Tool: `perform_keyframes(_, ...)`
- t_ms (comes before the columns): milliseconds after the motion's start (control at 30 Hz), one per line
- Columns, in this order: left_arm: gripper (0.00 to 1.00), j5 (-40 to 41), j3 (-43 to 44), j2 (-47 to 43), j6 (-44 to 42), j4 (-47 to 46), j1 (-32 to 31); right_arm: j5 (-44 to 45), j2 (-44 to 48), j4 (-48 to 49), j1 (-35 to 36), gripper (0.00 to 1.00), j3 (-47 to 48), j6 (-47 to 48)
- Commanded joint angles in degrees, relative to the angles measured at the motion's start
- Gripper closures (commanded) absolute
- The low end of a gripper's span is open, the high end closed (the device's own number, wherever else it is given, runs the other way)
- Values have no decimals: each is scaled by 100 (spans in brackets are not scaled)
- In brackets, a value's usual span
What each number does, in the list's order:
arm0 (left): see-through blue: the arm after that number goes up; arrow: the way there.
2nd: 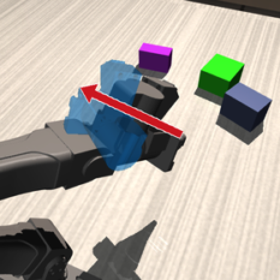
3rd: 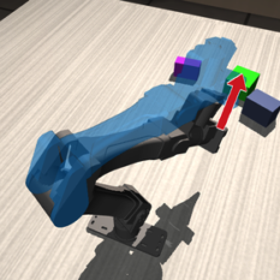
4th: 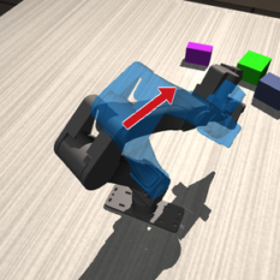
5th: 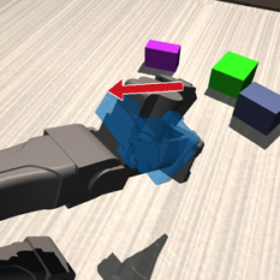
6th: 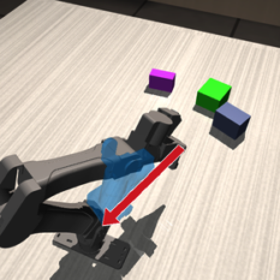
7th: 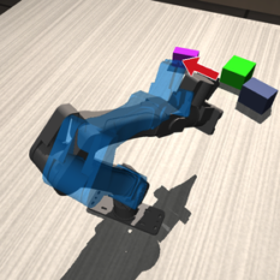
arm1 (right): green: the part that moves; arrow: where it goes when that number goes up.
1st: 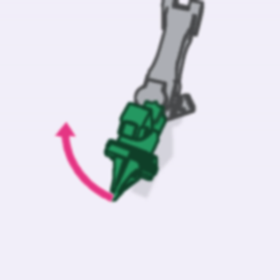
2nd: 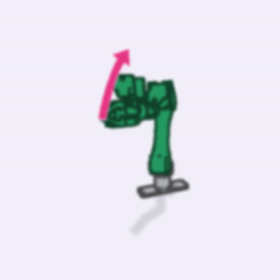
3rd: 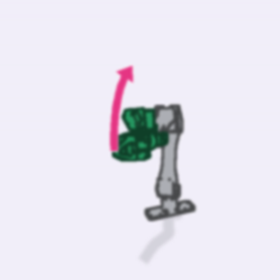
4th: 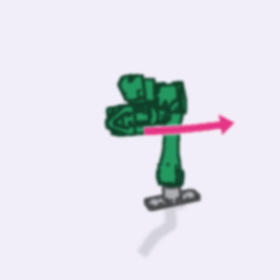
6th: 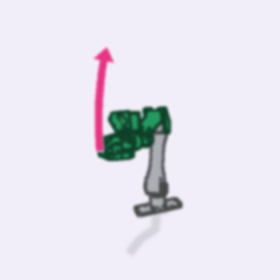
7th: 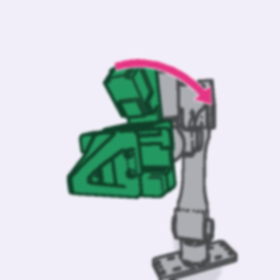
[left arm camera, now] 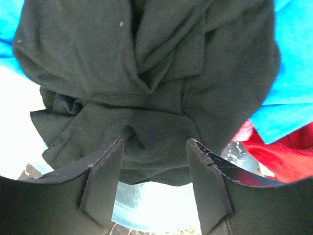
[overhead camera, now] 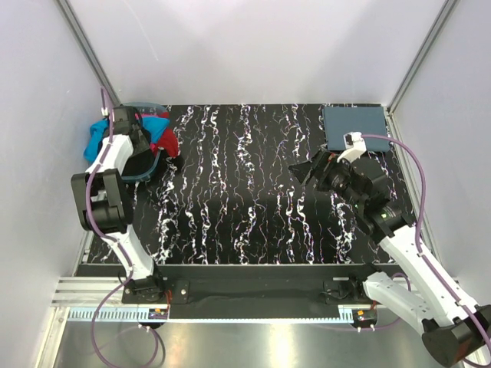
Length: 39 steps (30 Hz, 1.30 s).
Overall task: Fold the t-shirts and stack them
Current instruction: Grab the tshirt from the pile, then move the tshirt to the center of the board
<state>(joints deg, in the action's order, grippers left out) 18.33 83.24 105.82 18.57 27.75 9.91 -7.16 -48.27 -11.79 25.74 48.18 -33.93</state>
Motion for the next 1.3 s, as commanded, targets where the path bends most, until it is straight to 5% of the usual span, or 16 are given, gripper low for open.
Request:
perform_keyframes(0, 38, -233, 254, 52, -38, -129, 28, 39, 213, 256, 19, 0, 165, -130)
perform_keyframes(100, 44, -294, 298, 377, -20, -129, 46, -22, 309, 265, 19, 0, 174, -262)
perform_keyframes(133, 67, -373, 324, 474, -89, -129, 63, -49, 362, 265, 10, 0, 174, -280)
perform_keyframes(233, 95, -505, 438, 405, -169, 2, 46, -49, 441, 256, 10, 0, 165, -333)
perform_keyframes(467, 100, 452, 1271, -772, -529, 530, -665, -190, 143, 221, 19, 0, 358, -167)
perform_keyframes(733, 100, -74, 1870, -2082, -750, 152, -1597, -119, -164, 186, 19, 0, 402, -184)
perform_keyframes(1000, 100, -2322, 1916, -3504, 295, -1303, -1852, 12, -402, 142, 19, 0, 455, -280)
perform_keyframes(1133, 100, -3841, 1905, -3621, 1024, -1755, -1923, 162, -350, 28, 10, 0, 560, -254)
perform_keyframes(1267, 100, -4477, 1960, -3752, 1587, -2620, -1923, 285, -227, -51, 10, 0, 596, -254)
